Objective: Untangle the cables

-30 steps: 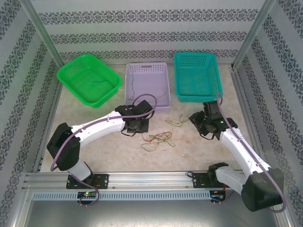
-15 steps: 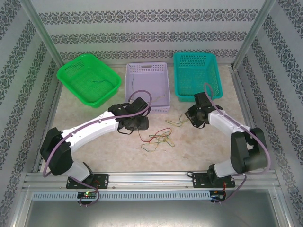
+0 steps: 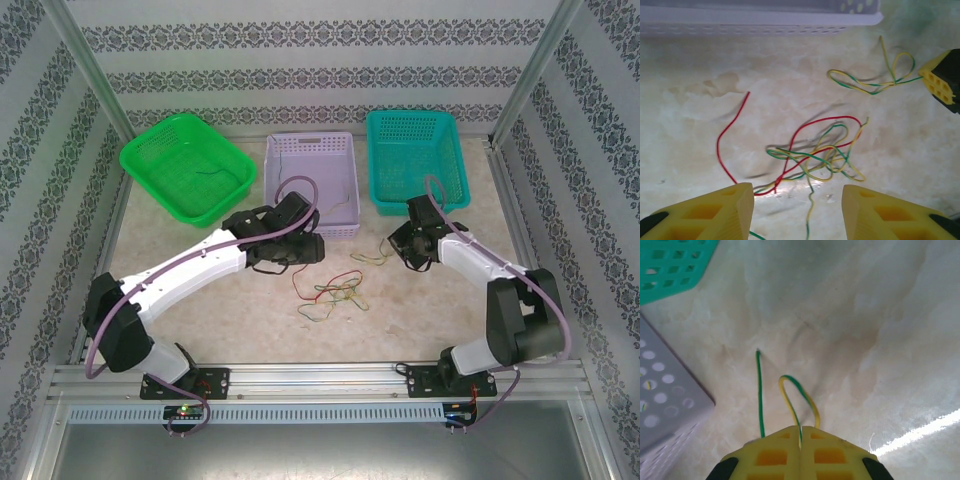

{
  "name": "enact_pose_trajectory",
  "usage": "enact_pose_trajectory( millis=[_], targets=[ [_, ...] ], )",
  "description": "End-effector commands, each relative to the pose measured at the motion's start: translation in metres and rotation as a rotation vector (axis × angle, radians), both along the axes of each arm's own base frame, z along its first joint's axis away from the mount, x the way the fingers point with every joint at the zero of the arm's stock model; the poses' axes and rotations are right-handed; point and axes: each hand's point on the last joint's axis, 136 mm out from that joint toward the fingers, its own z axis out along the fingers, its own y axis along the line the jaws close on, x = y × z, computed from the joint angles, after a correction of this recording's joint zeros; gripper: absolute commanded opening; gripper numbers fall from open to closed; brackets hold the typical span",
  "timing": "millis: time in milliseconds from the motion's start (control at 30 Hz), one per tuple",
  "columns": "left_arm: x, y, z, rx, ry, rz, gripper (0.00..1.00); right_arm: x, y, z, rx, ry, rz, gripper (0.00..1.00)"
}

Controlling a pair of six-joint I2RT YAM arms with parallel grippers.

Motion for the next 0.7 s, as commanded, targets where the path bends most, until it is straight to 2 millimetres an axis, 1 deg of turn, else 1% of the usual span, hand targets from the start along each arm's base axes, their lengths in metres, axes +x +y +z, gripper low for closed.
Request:
enact_pose_trajectory(
  millis=[0,67,167,300,333,433,567,667],
  targets=[
    [0.008,-0.025,0.013,-0.13,0.042,0.035,0.5,0.004,0.005,0.038,-0.046,-0.138,0.108,0.0],
    [0.013,-0.041,0.023,-0.222,0.069,0.074,0.52,0.004,0.016,0.063,-0.047,-0.228,0.206,0.0],
    [0.025,-0.063,0.037,-0.339,0.098,0.132,0.53,-0.004,0.032,0.092,-0.036,-0.323,0.322,0.0],
    [0.037,-0.071,0.045,-0.375,0.11,0.193,0.56,-0.017,0.047,0.117,-0.024,-0.408,0.424,0.0],
    [0.041,-0.073,0.048,-0.381,0.106,0.199,0.57,-0.02,0.051,0.122,-0.021,-0.431,0.448,0.0],
    [0.046,-0.072,0.045,-0.381,0.119,0.236,0.57,-0.027,0.061,0.131,-0.021,-0.473,0.5,0.0],
    [0.048,-0.071,0.033,-0.378,0.164,0.277,0.57,-0.033,0.074,0.135,-0.017,-0.492,0.558,0.0],
    [0.051,-0.072,0.029,-0.373,0.161,0.279,0.56,-0.037,0.084,0.138,-0.011,-0.504,0.59,0.0]
  ],
)
